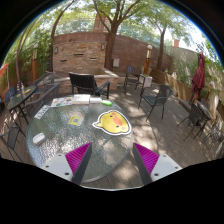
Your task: Arrange mouse
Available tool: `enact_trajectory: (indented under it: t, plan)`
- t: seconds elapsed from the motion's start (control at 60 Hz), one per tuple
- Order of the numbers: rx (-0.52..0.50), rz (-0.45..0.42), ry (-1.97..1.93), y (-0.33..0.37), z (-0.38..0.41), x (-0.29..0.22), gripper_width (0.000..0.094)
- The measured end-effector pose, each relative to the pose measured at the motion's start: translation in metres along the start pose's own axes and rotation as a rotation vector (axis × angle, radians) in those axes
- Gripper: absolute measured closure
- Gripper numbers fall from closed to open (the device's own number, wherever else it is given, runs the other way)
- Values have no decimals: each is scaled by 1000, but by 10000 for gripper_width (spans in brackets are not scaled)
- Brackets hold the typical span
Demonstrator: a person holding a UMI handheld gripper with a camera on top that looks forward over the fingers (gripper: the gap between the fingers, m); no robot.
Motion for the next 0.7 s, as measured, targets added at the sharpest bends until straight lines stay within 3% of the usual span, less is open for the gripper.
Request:
enact_trajectory:
  t: [0.35,0.5,0.7]
  plan:
    - [-70,115,57,-5,66,57,110]
    - [-197,140,93,-11,172,94,99]
    - [-365,87,154,-31,314,67,86]
Point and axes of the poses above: the point between the fingertips, and its own axes, seen from behind it with the camera up: z to the left, x down, y backward, against the way the camera looks, the point moved 1 cm from there along y, backward, against the way the camera looks, and after that the axes turned 14 degrees about y, right-handed, at the moved point
